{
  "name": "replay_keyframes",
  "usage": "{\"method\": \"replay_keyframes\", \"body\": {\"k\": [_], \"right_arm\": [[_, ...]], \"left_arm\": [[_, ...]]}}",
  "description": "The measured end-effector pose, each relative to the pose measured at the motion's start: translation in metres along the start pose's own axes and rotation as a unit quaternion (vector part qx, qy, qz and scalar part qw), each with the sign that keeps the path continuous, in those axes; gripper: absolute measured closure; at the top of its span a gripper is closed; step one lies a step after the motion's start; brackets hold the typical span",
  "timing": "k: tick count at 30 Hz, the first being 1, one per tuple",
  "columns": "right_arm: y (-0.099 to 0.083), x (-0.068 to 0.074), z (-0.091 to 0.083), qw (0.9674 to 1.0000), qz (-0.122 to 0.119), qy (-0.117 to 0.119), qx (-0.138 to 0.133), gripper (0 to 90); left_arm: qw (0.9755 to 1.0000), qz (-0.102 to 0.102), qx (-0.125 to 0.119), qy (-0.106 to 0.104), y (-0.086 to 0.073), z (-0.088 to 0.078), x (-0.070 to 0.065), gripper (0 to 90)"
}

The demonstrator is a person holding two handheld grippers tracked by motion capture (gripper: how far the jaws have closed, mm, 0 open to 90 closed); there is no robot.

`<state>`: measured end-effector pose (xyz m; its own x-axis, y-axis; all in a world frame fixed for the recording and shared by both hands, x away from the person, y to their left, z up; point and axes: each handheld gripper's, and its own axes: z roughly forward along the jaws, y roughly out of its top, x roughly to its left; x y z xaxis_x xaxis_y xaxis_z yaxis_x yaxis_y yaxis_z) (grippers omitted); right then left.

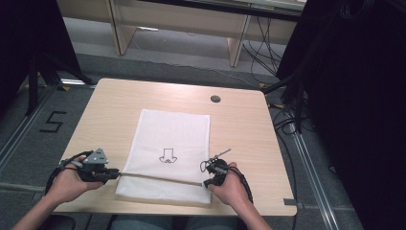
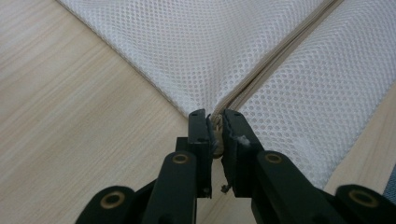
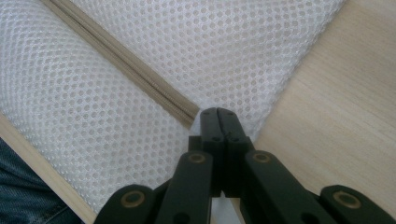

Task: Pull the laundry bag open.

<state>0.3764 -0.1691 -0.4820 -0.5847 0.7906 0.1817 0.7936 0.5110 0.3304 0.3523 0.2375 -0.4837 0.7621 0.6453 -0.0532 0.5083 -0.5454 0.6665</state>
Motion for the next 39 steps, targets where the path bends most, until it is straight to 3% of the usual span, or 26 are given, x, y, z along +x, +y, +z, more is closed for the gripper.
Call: {"method": "replay_keyframes", "body": {"k": [1, 4, 7, 8, 9, 11, 13, 17, 18, 19, 22, 24, 25, 28, 29, 31, 32, 34, 39], "right_arm": [[0.000, 0.000, 0.000, 0.9999, -0.009, 0.001, -0.006, 90.0], [0.000, -0.001, 0.000, 1.0000, -0.001, 0.005, -0.003, 90.0], [0.000, -0.001, 0.000, 1.0000, -0.002, 0.001, -0.008, 90.0], [0.000, -0.002, 0.000, 0.9999, -0.009, -0.002, -0.007, 90.0], [-0.001, -0.002, -0.001, 1.0000, 0.005, -0.005, -0.002, 90.0], [-0.002, -0.003, -0.001, 0.9999, -0.001, 0.000, -0.011, 90.0], [-0.002, -0.002, -0.001, 0.9999, -0.001, -0.007, -0.009, 90.0], [-0.002, -0.001, -0.001, 0.9998, -0.012, -0.008, -0.010, 90.0], [-0.002, -0.001, 0.000, 0.9998, -0.011, -0.007, -0.012, 90.0], [-0.003, -0.001, -0.001, 0.9999, -0.002, -0.006, -0.012, 90.0], [-0.004, -0.004, 0.000, 0.9998, -0.011, 0.001, -0.018, 90.0], [-0.004, -0.004, -0.001, 0.9998, -0.001, 0.003, -0.018, 89.6], [-0.004, -0.003, -0.002, 0.9998, 0.015, 0.006, -0.014, 89.2], [-0.005, -0.006, -0.002, 0.9996, 0.011, 0.014, -0.021, 86.3], [-0.004, -0.005, -0.002, 0.9995, 0.019, 0.018, -0.019, 81.2], [-0.004, -0.005, -0.003, 0.9994, 0.008, 0.023, -0.027, 74.5], [-0.004, -0.006, -0.004, 0.9993, 0.003, 0.030, -0.022, 74.6], [-0.004, -0.005, -0.007, 0.9993, 0.000, 0.022, -0.029, 73.9], [-0.005, -0.004, -0.017, 0.9983, 0.009, 0.022, -0.053, 70.1]], "left_arm": [[1.0000, -0.002, 0.001, -0.001, 0.000, 0.000, 0.000, 81.7], [1.0000, 0.002, 0.001, -0.004, -0.001, 0.001, 0.002, 81.6], [0.9993, 0.009, -0.031, -0.020, -0.001, 0.000, 0.001, 81.3], [0.9985, -0.008, -0.049, -0.021, 0.000, -0.001, 0.000, 81.1], [0.9984, 0.003, -0.054, -0.019, 0.002, -0.003, 0.002, 80.5], [0.9969, -0.019, -0.075, -0.018, 0.003, -0.004, 0.001, 76.4], [0.9956, -0.027, -0.089, -0.008, 0.004, -0.006, 0.002, 72.5], [0.9904, -0.043, -0.131, 0.003, 0.011, -0.011, 0.001, 64.1], [0.9900, -0.033, -0.137, 0.005, 0.012, -0.011, 0.002, 61.7], [0.9894, -0.046, -0.138, 0.005, 0.013, -0.010, -0.001, 59.5], [0.9901, -0.041, -0.134, 0.003, 0.017, -0.006, -0.003, 53.5], [0.9884, -0.058, -0.140, -0.006, 0.020, -0.001, -0.007, 50.7], [0.9895, -0.050, -0.135, -0.007, 0.022, 0.000, -0.007, 49.5], [0.9870, -0.066, -0.144, -0.028, 0.029, 0.011, -0.011, 46.8], [0.9863, -0.072, -0.145, -0.030, 0.031, 0.013, -0.012, 45.4], [0.9860, -0.079, -0.143, -0.033, 0.037, 0.018, -0.014, 43.8], [0.9845, -0.080, -0.152, -0.036, 0.038, 0.020, -0.015, 43.2], [0.9815, -0.087, -0.167, -0.033, 0.041, 0.021, -0.016, 42.8], [0.9802, -0.100, -0.169, -0.023, 0.034, 0.019, -0.009, 42.1]]}}
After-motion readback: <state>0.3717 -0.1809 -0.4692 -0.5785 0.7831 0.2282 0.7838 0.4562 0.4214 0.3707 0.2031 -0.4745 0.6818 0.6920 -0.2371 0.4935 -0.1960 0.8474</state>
